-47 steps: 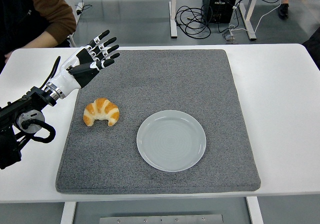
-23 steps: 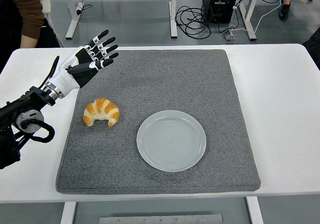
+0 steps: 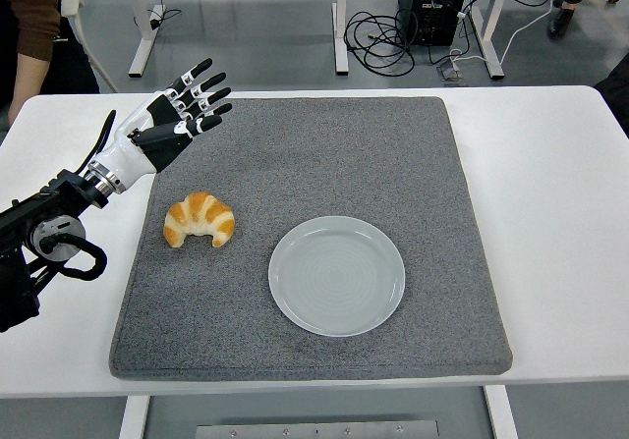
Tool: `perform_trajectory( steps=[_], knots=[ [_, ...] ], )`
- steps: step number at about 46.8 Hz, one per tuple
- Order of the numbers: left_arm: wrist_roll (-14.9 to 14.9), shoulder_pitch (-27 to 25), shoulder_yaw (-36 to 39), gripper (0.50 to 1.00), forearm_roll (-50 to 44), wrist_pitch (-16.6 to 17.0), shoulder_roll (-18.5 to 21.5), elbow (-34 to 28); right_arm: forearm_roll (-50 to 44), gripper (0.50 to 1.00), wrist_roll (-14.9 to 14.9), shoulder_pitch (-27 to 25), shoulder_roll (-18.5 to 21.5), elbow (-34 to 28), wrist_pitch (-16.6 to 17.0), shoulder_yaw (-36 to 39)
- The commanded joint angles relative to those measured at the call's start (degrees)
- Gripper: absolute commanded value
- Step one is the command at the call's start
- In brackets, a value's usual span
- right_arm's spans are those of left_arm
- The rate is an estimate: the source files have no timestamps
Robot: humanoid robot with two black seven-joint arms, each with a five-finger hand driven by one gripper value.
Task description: Place the bread on the plate
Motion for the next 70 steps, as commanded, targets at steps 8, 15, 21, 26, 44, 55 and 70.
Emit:
perform_trajectory(
  steps=[8, 15, 21, 26, 44, 55, 70],
  knots=[
    [0.0, 0.3, 0.1, 0.980, 0.0, 0.0, 0.0, 0.0, 0.0, 1.000, 0.0, 0.0, 0.0, 0.0, 0.0, 0.0],
    [0.0, 0.3, 0.1, 0.980, 0.1, 0.0, 0.1, 0.0, 0.0, 1.000, 0.0, 0.0, 0.0, 0.0, 0.0, 0.0],
    [0.0, 0.2, 0.0, 0.978, 0.1, 0.0, 0.1, 0.0, 0.0, 1.000, 0.0, 0.0, 0.0, 0.0, 0.0, 0.0],
    [0.0, 0.1, 0.0, 0.977, 0.2, 0.0, 0.3, 0.0, 0.0, 1.000, 0.0, 0.0, 0.0, 0.0, 0.0, 0.0],
    [0.4, -3.2, 1.2, 0.965, 1.4, 0.3, 2.4, -0.9, 0.0, 1.000, 0.0, 0.0, 0.0, 0.0, 0.0, 0.0],
    [0.5, -10.1, 11.2, 0.965, 11.7, 0.3, 5.5, -1.2, 0.0, 1.000, 0.0, 0.0, 0.0, 0.0, 0.0, 0.0],
    [0.0, -18.1, 16.1, 0.965, 28.3, 0.5, 8.0, -1.3, 0.0, 1.000, 0.0, 0.0, 0.0, 0.0, 0.0, 0.0]
  ],
)
